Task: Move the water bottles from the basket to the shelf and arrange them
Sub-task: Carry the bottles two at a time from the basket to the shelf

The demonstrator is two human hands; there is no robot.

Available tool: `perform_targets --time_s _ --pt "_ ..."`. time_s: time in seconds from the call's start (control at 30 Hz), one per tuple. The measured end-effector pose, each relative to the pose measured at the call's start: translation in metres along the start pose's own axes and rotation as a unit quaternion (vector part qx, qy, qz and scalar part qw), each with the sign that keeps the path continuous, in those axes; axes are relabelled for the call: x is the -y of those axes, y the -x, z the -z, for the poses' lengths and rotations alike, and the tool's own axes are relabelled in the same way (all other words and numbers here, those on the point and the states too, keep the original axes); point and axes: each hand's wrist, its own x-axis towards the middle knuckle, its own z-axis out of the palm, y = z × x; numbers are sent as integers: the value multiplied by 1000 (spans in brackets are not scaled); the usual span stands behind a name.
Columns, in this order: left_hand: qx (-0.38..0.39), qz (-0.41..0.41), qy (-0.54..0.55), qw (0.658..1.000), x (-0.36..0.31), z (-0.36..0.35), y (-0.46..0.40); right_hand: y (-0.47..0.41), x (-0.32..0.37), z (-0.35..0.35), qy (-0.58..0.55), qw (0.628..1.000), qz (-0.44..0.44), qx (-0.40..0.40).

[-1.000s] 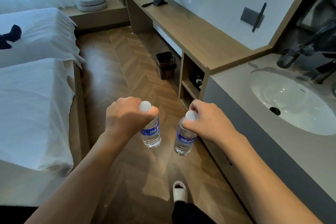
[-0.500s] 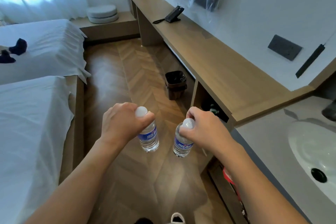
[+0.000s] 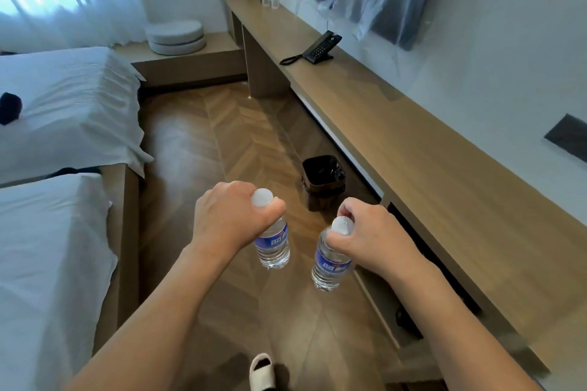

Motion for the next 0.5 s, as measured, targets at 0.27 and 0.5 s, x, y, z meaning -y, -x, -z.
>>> perform_targets --time_s 0.27,0.5 --pt "-7 -4 7 1000 53 -9 -150 -144 58 -5 -35 999 3 -21" --pt "-3 16 23 1000 88 -43 -280 -291 80 -23 -19 1000 16 -10"
